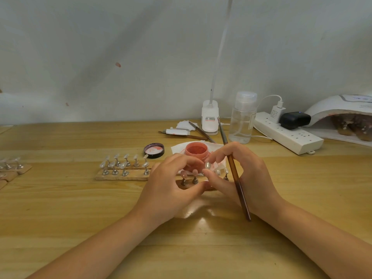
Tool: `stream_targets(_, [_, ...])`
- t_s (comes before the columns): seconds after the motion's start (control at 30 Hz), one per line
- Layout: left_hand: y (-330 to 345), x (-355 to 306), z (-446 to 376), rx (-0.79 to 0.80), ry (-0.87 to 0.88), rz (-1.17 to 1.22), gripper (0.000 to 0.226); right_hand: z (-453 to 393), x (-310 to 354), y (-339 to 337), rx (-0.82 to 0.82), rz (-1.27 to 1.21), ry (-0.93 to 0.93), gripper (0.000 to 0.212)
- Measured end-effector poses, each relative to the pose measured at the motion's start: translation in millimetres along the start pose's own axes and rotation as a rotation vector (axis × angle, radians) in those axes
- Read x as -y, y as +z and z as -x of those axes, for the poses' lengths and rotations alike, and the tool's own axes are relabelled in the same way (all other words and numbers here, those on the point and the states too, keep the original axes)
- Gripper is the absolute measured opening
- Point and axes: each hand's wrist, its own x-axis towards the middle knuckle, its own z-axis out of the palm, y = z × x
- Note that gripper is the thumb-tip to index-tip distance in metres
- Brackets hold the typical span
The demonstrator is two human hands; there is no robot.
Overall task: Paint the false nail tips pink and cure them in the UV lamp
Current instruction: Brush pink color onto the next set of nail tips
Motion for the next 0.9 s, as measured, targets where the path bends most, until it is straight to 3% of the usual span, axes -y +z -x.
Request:
stream_targets(0.23, [0.1, -1.0, 1.1, -0.08, 0.079, 0.018, 0.013, 1.3, 3.4, 2.1, 0.004, -0.012, -0.023, 0.022])
stream_targets(0.47, [-2.3, 1.1, -1.5, -0.149, 0.069, 0.138, 0.016, -2.0, 7.8, -0.7, 0.01, -0.031, -0.004, 0.034])
stream_targets(0.63, [-4.0, 5.8, -5.7, -0.186, -0.044, 0.224, 0.011, -14.3, 8.4, -10.8, -0.057, -0.246, 0.179, 0.025])
stream_targets(0.77, [-3.7, 7.0, -5.9, -0.189, -0.089, 0.241, 0.012, -33.8, 9.2, -16.4, -0.136, -0.419, 0.404, 0.037])
stream_targets(0.9, [-3.0, 8.5, -6.4, -0.206, -0.116, 0.247, 0.013, -62.1, 0.3, -14.6, -0.077, -0.404, 0.538, 0.052])
